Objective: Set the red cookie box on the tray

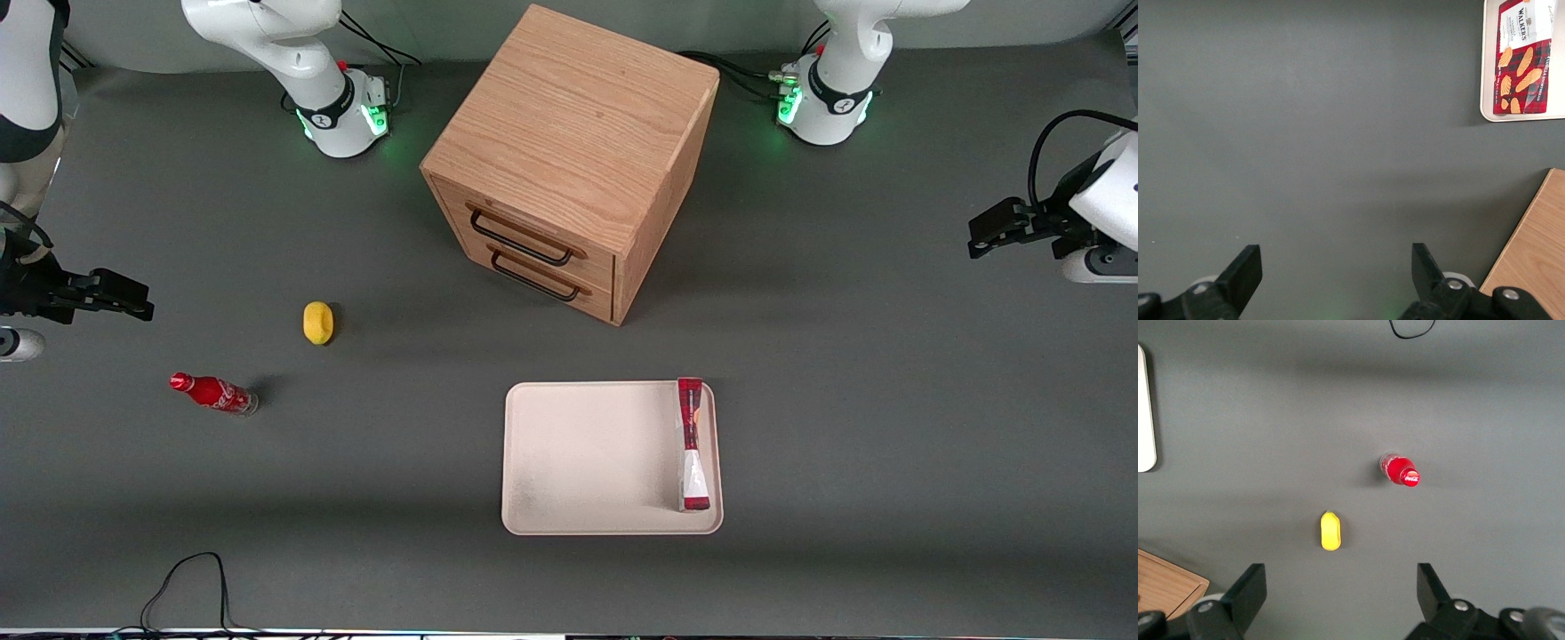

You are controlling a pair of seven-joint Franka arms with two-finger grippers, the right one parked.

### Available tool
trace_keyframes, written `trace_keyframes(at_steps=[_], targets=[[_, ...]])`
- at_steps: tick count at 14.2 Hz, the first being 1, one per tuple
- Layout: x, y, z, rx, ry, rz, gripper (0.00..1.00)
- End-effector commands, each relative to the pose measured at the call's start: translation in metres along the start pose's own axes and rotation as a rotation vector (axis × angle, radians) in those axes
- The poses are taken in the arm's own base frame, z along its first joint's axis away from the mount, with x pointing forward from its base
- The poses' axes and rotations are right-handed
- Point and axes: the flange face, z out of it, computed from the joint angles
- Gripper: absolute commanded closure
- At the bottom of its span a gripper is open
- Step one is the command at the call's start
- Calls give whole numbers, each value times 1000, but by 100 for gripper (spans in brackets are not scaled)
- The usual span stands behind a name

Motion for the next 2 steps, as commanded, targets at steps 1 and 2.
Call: trace_keyframes(at_steps=[1,2], targets=[[-10,1,-9,-15,-24,26,0],[-10,1,-9,-15,-29,26,0]])
